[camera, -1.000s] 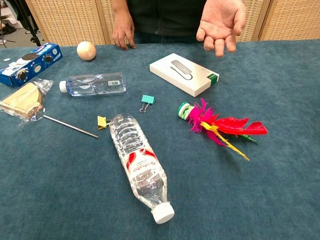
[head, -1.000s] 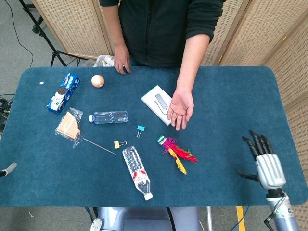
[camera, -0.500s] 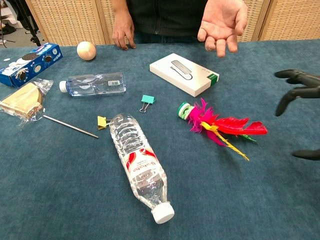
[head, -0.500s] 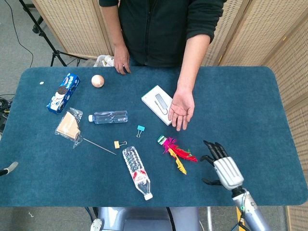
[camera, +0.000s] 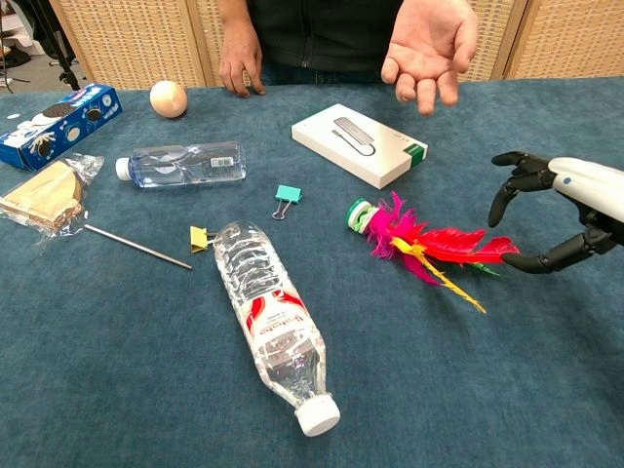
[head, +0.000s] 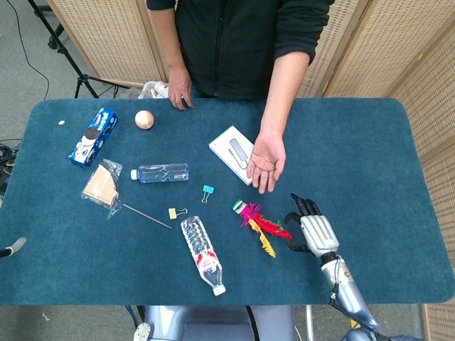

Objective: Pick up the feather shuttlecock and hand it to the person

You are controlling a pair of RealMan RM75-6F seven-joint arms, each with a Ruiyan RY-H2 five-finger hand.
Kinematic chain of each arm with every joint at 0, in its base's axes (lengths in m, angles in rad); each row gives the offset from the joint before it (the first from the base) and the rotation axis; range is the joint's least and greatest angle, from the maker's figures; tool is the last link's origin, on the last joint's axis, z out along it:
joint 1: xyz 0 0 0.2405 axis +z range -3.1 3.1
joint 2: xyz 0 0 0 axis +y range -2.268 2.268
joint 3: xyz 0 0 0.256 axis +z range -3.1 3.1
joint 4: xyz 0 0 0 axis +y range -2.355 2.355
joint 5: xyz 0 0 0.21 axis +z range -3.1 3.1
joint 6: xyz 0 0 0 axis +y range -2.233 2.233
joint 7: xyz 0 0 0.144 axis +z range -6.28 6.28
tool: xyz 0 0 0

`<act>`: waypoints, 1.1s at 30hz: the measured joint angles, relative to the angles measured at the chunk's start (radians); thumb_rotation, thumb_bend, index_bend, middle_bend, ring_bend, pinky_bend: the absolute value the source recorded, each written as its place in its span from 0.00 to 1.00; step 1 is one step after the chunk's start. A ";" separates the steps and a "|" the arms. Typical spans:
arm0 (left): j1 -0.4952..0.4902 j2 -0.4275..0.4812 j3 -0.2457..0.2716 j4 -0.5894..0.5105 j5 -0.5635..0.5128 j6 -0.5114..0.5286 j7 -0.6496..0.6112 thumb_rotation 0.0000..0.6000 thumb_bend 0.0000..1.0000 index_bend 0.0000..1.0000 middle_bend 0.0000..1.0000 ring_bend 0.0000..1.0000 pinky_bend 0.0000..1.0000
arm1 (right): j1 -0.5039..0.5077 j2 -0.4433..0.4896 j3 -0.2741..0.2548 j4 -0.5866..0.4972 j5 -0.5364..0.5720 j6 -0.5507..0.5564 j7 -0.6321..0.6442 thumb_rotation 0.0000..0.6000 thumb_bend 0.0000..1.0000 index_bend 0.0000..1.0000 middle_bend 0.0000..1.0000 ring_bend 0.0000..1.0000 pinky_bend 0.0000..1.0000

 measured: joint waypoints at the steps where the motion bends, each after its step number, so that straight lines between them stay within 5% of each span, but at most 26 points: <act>1: -0.001 0.000 0.000 0.000 -0.001 -0.002 0.001 1.00 0.00 0.00 0.00 0.00 0.00 | 0.004 -0.003 0.005 -0.002 0.016 -0.008 -0.003 1.00 0.40 0.43 0.00 0.00 0.00; 22: -0.003 -0.002 0.002 -0.001 -0.003 -0.006 0.005 1.00 0.00 0.00 0.00 0.00 0.00 | 0.033 -0.009 0.000 -0.011 0.120 -0.045 -0.045 1.00 0.42 0.54 0.00 0.00 0.00; 33: -0.005 -0.003 0.002 0.000 -0.005 -0.010 0.009 1.00 0.00 0.00 0.00 0.00 0.00 | 0.041 -0.020 -0.001 -0.005 0.122 -0.037 -0.035 1.00 0.54 0.65 0.00 0.00 0.00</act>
